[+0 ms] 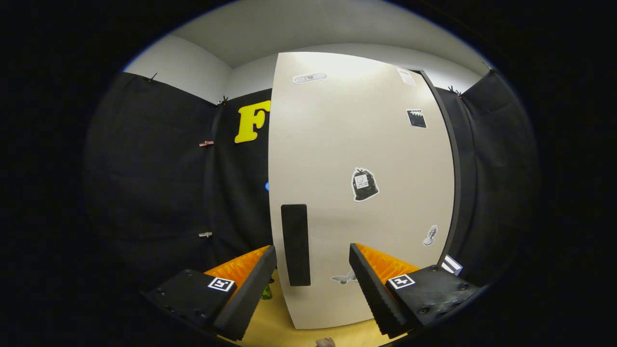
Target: Open the shoe cabinet door, grab the shoes and put them into the shoe cabinet, then close the shoe cabinet door.
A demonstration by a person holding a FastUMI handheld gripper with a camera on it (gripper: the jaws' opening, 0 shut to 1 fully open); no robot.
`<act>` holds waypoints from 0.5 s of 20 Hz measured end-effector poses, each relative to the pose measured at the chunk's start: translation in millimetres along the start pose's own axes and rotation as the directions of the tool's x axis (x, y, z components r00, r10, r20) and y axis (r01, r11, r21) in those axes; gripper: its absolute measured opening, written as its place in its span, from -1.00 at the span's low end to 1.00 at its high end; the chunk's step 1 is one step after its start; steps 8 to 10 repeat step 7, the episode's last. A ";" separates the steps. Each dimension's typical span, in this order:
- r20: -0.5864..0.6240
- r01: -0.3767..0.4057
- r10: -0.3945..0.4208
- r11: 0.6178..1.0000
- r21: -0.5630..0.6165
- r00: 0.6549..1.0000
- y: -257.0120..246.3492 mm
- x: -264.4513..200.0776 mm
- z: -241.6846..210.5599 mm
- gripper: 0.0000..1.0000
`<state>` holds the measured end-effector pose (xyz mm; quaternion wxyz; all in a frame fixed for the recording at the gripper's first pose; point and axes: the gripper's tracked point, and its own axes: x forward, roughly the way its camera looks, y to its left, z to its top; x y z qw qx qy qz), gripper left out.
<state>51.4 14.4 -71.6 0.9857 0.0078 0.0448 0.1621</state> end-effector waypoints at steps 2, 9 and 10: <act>0.005 0.008 -0.008 1.000 -0.004 1.000 0.8 -2.4 1.9 0.98; 0.015 0.033 -0.033 0.999 -0.018 0.999 0.0 -11.2 4.1 0.98; 0.015 0.033 -0.033 0.999 -0.018 0.999 0.0 -11.2 4.1 0.98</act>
